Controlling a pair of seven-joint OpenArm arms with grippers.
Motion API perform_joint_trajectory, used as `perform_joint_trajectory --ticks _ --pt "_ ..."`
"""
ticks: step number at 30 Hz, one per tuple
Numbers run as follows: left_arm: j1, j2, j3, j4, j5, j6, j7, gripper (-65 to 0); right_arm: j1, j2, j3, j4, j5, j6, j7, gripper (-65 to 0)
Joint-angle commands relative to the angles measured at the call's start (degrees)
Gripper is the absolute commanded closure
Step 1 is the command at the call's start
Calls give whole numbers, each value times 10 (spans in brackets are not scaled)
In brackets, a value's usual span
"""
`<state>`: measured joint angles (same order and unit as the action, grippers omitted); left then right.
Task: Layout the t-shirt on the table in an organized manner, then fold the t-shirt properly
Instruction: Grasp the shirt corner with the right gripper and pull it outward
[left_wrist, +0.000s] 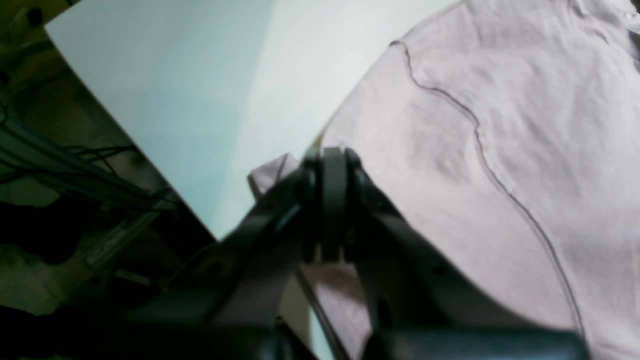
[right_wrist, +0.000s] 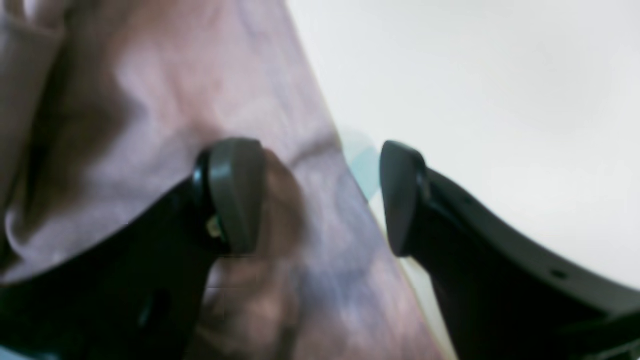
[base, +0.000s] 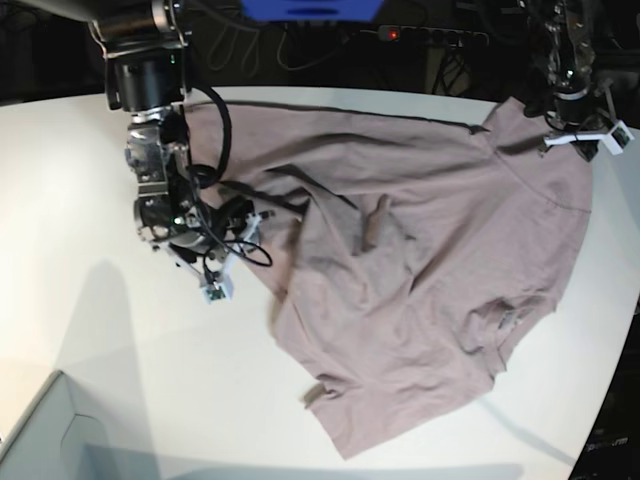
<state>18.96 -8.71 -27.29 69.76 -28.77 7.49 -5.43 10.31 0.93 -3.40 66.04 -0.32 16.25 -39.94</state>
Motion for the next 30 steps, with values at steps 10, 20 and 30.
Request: perform_joint_trajectory --ticks 10,20,30 --pt "1 4 -4 9 2 1 -18 0 13 19 1 -62 4 1 62 -3" --pt "0 12 -4 11 2 1 -18 0 38 63 124 -61 4 1 58 0" --pt "1 28 -2 16 2 1 -16 0 72 105 367 -62 4 1 57 0"
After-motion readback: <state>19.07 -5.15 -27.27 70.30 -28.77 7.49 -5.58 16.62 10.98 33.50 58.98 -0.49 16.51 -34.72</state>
